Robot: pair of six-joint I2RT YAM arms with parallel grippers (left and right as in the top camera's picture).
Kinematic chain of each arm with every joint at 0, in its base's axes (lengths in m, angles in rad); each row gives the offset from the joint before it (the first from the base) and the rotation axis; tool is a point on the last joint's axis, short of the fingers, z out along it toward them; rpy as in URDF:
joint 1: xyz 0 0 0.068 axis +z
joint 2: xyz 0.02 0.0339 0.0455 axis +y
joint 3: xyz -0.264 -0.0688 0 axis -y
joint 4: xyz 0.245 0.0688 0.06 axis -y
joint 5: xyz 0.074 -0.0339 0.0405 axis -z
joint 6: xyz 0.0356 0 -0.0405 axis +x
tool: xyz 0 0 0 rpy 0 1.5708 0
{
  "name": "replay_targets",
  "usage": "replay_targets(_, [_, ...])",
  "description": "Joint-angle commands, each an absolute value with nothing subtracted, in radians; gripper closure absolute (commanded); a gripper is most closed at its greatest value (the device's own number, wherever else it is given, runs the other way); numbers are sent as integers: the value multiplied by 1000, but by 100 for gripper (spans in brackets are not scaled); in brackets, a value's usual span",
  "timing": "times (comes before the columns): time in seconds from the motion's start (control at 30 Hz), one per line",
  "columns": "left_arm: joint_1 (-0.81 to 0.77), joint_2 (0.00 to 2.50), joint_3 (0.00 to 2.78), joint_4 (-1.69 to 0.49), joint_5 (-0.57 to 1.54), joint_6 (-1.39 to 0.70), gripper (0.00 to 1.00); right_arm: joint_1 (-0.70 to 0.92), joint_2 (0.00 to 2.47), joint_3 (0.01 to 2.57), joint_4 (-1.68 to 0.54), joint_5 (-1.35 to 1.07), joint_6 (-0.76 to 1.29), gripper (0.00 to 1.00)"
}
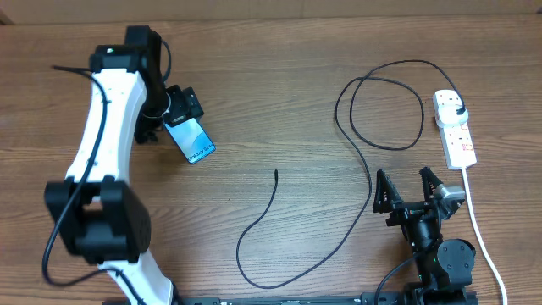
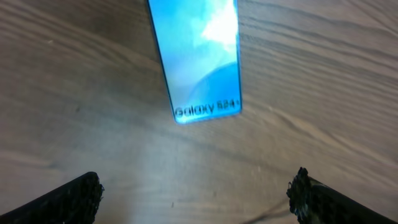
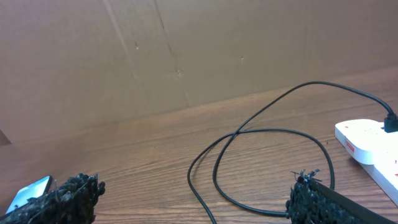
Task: Plug charger to phone and switch on socket
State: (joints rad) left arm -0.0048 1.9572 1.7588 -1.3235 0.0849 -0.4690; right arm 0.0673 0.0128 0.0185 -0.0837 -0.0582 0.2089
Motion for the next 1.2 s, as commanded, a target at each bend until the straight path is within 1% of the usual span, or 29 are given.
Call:
replay_targets(0.0, [0, 2016, 1783, -1299, 60, -495, 0, 73, 3, 8, -81, -45, 205, 0])
replay_targets(0.23, [1, 2075, 1783, -1238, 47, -498, 0, 73, 3, 8, -81, -45, 205, 0])
replay_targets(0.37, [1, 2101, 1782, -1240, 34, -501, 0, 73, 3, 8, -81, -45, 205, 0])
replay_targets(0.5, [0, 2133, 1782, -1243, 38, -559, 1, 73, 3, 8, -81, -45, 205, 0])
replay_targets(0.67, [0, 2164, 1781, -1221, 38, -566, 1, 73, 3, 8, -81, -45, 205, 0])
replay_targets(0.87, [0, 2171, 1781, -1200, 44, -566, 0, 73, 3, 8, -81, -45, 205, 0])
replay_targets(1.03, [-1, 2171, 1781, -1187, 41, -628, 1, 73, 3, 8, -81, -45, 205, 0])
replay_targets(1.17, [-1, 2171, 1781, -1174, 42, -636, 0, 73, 3, 8, -81, -45, 205, 0])
